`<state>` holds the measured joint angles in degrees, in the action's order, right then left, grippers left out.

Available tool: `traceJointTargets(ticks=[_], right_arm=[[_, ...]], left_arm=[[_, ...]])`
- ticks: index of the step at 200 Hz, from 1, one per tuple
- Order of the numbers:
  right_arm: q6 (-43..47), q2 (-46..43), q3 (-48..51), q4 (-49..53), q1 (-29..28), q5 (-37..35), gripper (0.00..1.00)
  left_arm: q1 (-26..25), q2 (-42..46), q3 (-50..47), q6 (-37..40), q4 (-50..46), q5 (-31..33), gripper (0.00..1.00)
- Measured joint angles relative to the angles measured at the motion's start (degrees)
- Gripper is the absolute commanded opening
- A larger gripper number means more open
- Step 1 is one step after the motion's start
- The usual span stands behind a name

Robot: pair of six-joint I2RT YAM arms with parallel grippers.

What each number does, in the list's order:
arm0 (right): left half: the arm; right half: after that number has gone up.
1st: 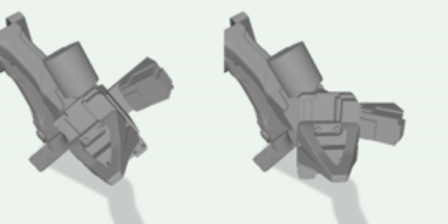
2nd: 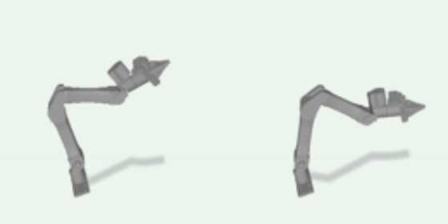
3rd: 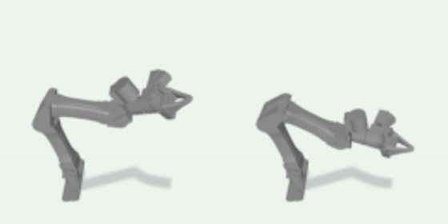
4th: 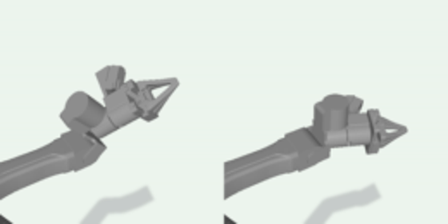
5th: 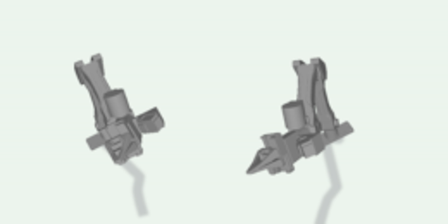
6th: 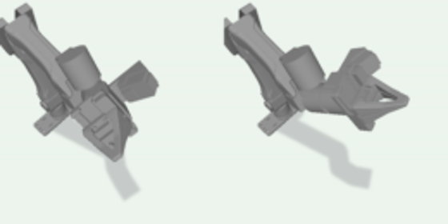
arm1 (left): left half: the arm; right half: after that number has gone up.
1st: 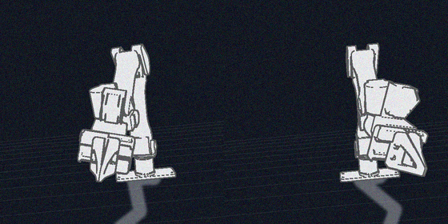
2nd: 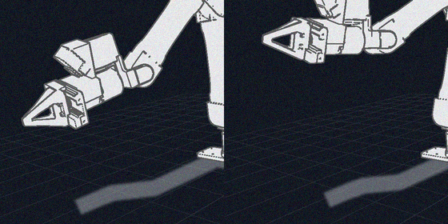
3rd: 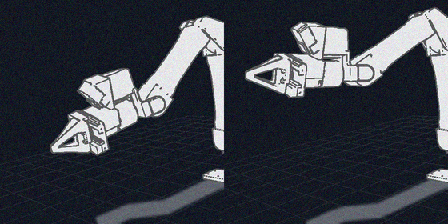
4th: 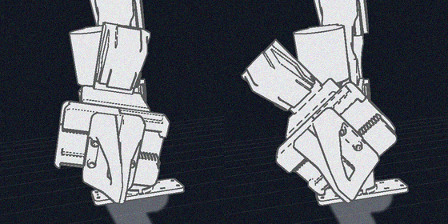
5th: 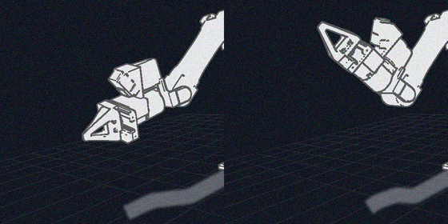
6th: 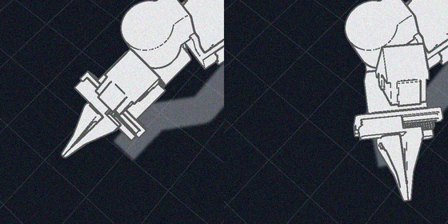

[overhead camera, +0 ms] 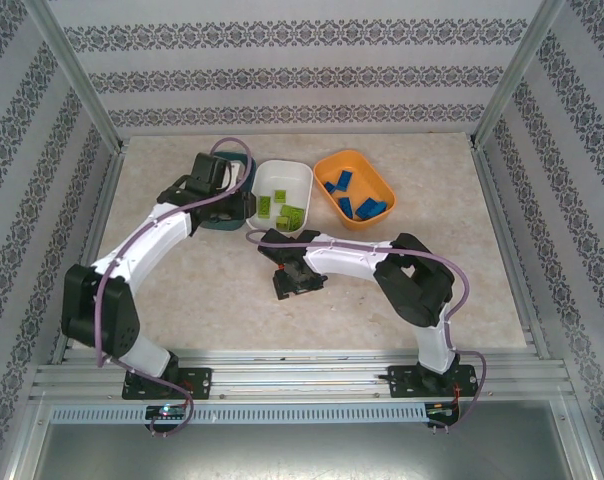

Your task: Sort the legos into containers by color

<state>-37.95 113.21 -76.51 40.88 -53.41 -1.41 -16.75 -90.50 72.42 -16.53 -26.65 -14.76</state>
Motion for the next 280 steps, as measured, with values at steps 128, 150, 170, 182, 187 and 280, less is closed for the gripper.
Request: traceJointTargets(ticks=[128, 150, 170, 182, 187, 280], right_arm=[[-0.9, -20.5, 14.7, -3.4, 4.9, 0.9, 0.63], [-0.8, -23.6, 15.2, -4.6, 6.6, 2.6, 0.64], [-0.5, -24.5, 14.7, -5.8, 8.1, 4.4, 0.64], [-0.2, -24.1, 13.6, -6.4, 9.0, 5.8, 0.64], [0.0, -23.8, 12.8, -6.7, 9.3, 6.5, 0.64], [1.8, -0.6, -19.9, -13.7, 11.3, 17.9, 0.65]], left_arm=[[-1.6, -24.2, 14.4, -0.4, 3.5, -4.0, 0.62], [-1.6, -24.8, 14.4, -0.7, 3.6, -4.7, 0.7], [-1.6, -23.6, 14.3, -0.9, 3.6, -4.7, 0.77], [-1.5, -20.9, 12.7, -1.1, 4.2, -4.2, 0.79], [-1.4, -19.1, 11.8, -1.2, 4.2, -3.7, 0.8], [9.7, 37.0, -11.8, -4.0, 3.9, 4.1, 0.92]])
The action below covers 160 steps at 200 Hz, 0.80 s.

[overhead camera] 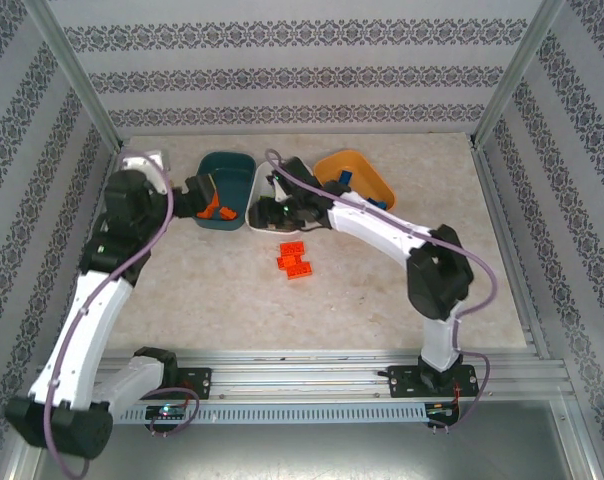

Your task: Sort the legos into containers by color

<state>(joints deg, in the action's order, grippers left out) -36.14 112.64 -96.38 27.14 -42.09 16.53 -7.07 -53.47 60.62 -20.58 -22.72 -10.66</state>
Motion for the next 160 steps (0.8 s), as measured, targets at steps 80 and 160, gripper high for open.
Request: traceJointTargets(ticks=[80, 160], right_arm=[[-1.6, 30.1, -41.7, 2.4, 2.6, 5.5, 0.79], [-2.9, 31.9, -44.1, 5.7, 6.4, 8.6, 0.81]], left_arm=[[0.0, 9.7, -9.2, -2.0, -12.3, -3.2, 1.0], [-2.0, 7.1, -9.4, -2.0, -15.1, -6.5, 1.0]])
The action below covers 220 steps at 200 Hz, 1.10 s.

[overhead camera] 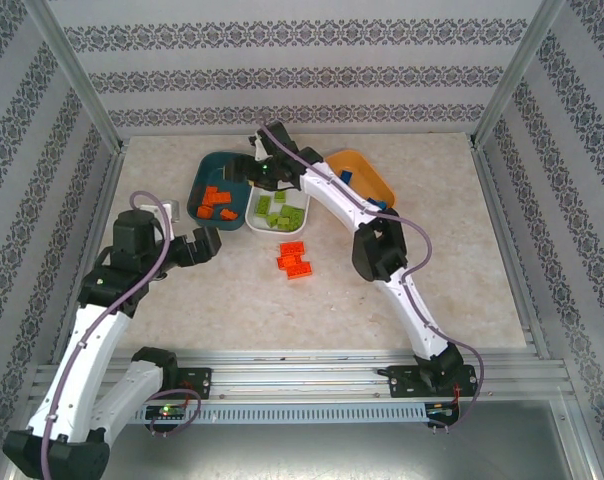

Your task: Sort the legos into containers by color

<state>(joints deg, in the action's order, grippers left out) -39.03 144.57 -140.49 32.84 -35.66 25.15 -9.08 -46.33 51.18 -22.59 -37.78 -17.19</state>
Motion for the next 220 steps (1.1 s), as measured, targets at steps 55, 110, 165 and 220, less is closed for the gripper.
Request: traceJointTargets(ticks=[55, 110, 165, 220], right_arm=[[2.1, -31.8, 39.0, -3.7, 3.1, -2.8, 0.81], [6.9, -60.4, 69.2, -4.2, 7.9, -10.2, 0.82], [7.5, -69.3, 90.3, -2.6, 8.9, -12.6, 0.82], [7.6, -72.4, 93.2, -5.0, 9.6, -12.8, 0.82]], left_arm=[[-20.2, -14.8, 0.1, -0.2, 2.6, 5.4, 1.0], [-31.8, -34.0, 1.0, -5.1, 9.5, 10.8, 1.0], [-37.1, -48.9, 9.7, -14.3, 12.3, 15.6, 1.0], [-37.4, -55.5, 16.2, -21.5, 12.6, 17.5, 1.0]])
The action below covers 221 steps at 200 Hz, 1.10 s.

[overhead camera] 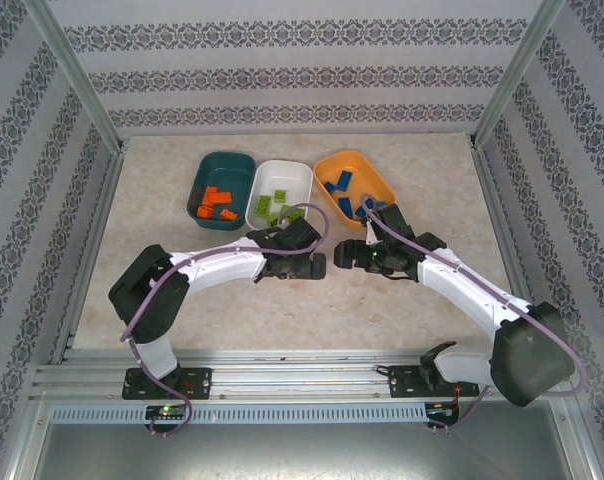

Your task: Sort the legos into containers by color

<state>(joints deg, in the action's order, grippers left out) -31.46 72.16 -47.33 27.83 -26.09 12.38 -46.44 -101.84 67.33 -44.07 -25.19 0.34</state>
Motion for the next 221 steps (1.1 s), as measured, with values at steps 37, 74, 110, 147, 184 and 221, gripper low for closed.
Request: traceJointTargets(ticks=[37, 74, 110, 147, 184, 221], right_arm=[[0.0, -0.8, 1.3, -1.0, 1.2, 0.1, 0.82], [0.2, -1.2, 2.9, -1.8, 2.4, 0.6, 0.82], [0.2, -1.2, 4.1, -2.7, 3.3, 1.1, 0.82], [0.2, -1.2, 4.7, -3.7, 3.5, 1.8, 0.82], [0.0, -1.2, 4.9, -4.4, 3.5, 2.0, 0.82], [-0.3, -1.1, 4.9, -4.7, 3.5, 2.2, 0.82]], left_arm=[[0.0, -3.2, 1.7, -1.8, -0.1, 0.4, 1.0], [0.0, -4.5, 2.6, -2.1, -0.3, 1.4, 1.0], [0.0, -5.6, 3.0, -2.1, -0.4, 1.5, 0.89], [0.3, -7.8, 3.1, -1.8, -0.3, 1.1, 0.82], [0.4, -7.8, 3.1, -1.4, -0.5, 1.4, 0.73], [0.4, -7.6, 3.1, -1.1, 0.0, 1.2, 0.59]])
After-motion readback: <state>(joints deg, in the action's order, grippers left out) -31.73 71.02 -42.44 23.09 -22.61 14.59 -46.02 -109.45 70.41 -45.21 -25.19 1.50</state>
